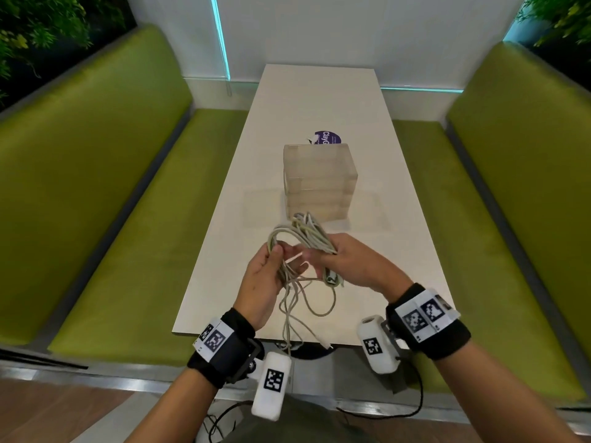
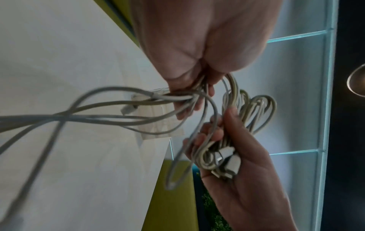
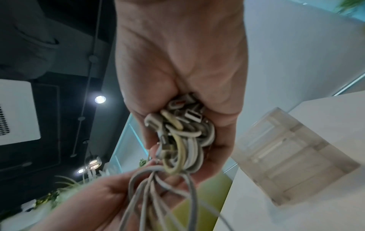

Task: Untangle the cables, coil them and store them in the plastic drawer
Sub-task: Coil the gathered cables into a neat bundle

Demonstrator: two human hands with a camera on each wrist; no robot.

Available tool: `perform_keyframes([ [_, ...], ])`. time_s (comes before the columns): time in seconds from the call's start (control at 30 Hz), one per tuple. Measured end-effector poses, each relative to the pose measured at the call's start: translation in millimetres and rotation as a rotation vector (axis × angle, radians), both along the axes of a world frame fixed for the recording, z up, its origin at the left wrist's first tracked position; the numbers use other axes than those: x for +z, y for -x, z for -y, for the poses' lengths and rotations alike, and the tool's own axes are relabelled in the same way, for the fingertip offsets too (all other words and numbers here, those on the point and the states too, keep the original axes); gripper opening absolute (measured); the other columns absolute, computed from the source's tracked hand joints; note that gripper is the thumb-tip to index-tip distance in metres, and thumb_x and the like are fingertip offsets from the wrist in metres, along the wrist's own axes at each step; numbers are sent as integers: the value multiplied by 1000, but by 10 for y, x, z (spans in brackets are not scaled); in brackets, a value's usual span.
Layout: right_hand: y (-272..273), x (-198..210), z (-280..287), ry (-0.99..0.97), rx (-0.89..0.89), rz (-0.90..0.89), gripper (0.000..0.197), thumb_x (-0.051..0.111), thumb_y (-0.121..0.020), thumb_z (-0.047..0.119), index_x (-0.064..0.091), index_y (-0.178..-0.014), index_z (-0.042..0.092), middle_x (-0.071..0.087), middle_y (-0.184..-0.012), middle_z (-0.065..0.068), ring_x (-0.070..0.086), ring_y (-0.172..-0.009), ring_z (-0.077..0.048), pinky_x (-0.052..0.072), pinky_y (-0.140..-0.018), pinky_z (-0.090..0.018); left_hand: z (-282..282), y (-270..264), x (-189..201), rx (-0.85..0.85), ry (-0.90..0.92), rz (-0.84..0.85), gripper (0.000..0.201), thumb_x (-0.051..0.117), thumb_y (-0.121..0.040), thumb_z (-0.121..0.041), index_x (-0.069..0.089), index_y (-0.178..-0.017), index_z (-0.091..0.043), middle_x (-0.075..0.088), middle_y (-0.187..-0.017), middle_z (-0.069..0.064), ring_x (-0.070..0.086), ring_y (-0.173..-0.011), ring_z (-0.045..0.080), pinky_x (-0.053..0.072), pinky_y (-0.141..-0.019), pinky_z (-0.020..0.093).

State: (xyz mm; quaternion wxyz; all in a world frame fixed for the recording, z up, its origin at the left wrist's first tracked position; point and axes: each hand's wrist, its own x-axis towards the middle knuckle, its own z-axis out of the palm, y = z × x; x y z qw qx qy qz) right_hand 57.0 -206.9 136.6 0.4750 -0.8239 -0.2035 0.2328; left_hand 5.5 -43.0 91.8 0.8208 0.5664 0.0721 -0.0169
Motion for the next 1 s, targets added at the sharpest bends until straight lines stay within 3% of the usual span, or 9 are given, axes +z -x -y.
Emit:
perform_keyframes([
  [0.1,50,-99,-144,36,-34,35,21,59,-89,41,66,-95,22,61,-64,8,53,-54,-3,44,-59,-23,26,-7,0,43,16,-50,26,35,-102,-18,60,-103,-10,68,-102,11,68,-81,17,54,-68,25],
  [0.2,68,-144,-233,22,-58,17,11,74,-78,39,64,-81,37,63,-69,13,56,-59,5,42,-59,-14,26,1,-4,48,102,-100,29,36,-102,-20,59,-117,-12,69,-112,9,67,-96,17,55,-75,24],
  [0.3,72,-204,-298,50,-126,69,17,78,-74,35,61,-76,32,63,-73,11,55,-63,0,40,-60,-18,52,1,50,21,232,-132,36,36,-101,-24,55,-128,-9,66,-120,11,64,-105,18,52,-89,27],
  [0.4,88,-273,-357,62,-162,124,12,72,-82,28,60,-78,26,55,-83,5,53,-71,-7,38,-61,-18,82,-5,136,-18,305,-124,40,33,-101,-30,59,-122,-8,71,-108,7,66,-98,16,51,-85,27],
  [0.5,131,-329,-401,53,-141,175,14,64,-87,21,65,-96,10,49,-101,-2,54,-86,-16,42,-75,-24,82,-13,167,-37,249,-131,46,31,-100,-40,61,-119,-12,70,-106,6,61,-108,20,45,-92,32],
  [0.6,183,-317,-417,43,-132,148,9,58,-88,16,59,-97,16,61,-91,-2,59,-81,-22,48,-72,-33,61,-18,139,-95,95,-137,52,37,-92,-54,60,-123,-19,65,-121,3,54,-123,16,39,-105,33],
  [0.73,151,-314,-370,40,-91,78,13,58,-88,19,61,-100,16,69,-90,-2,64,-76,-18,51,-70,-34,-51,-41,61,-129,-51,28,89,64,-58,-78,55,-126,-21,66,-122,4,58,-116,10,46,-89,21],
  [0.83,163,-280,-368,10,-19,-5,11,58,-87,12,59,-93,22,64,-82,2,58,-68,-11,46,-63,-24,-56,-69,52,-90,-25,70,102,88,-53,-33,35,-141,-25,69,-113,11,66,-105,16,52,-76,23],
  [1.0,196,-187,-380,48,130,-40,4,53,-94,18,54,-97,20,58,-78,4,52,-65,-7,42,-55,-11,15,-68,141,88,-59,7,29,75,-73,-10,65,-100,-10,73,-96,15,68,-97,25,55,-70,24],
])
